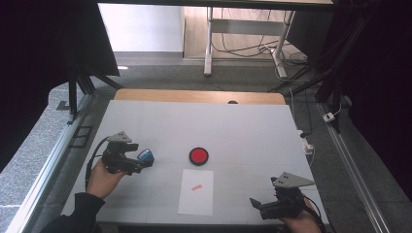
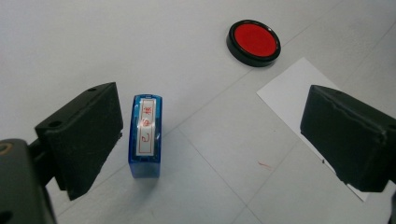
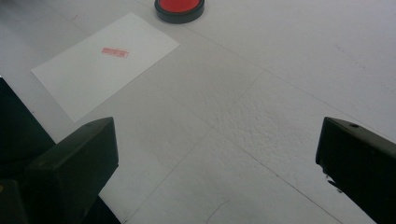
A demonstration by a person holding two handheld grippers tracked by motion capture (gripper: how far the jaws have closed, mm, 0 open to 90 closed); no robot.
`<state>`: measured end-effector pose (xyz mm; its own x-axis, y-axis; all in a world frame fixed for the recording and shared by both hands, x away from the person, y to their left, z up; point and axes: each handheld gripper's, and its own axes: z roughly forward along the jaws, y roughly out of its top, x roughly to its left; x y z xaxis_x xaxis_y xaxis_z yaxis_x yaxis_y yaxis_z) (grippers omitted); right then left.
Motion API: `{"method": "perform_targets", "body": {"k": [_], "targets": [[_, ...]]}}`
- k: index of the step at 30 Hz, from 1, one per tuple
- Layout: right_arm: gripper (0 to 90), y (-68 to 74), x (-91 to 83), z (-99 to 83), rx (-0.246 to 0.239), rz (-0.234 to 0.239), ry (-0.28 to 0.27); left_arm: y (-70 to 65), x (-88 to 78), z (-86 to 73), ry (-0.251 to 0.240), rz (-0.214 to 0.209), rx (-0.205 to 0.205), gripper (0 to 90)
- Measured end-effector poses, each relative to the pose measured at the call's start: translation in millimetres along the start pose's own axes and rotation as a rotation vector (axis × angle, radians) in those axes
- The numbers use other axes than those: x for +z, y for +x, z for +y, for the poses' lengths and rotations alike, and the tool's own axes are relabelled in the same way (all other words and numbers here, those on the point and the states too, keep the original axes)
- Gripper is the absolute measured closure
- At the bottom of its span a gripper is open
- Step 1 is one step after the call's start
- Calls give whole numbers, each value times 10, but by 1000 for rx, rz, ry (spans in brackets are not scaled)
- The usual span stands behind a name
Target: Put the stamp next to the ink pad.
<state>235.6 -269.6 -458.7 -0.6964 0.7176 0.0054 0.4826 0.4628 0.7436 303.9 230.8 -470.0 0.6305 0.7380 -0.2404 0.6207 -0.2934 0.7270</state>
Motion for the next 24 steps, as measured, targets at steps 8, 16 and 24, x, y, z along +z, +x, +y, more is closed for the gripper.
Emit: {"method": "perform_targets", "body": {"k": [8, 16, 24], "targets": [[0, -13, -9, -1, 9, 10, -6, -78, -181, -105, -44, -17, -12, 11], [0, -23, -12, -1, 18, 25, -17, -174, -329, -248, -64, -13, -22, 0], [0, -25, -10, 1, 20, 29, -16, -230, -480, -382, -91, -14, -23, 0]]}}
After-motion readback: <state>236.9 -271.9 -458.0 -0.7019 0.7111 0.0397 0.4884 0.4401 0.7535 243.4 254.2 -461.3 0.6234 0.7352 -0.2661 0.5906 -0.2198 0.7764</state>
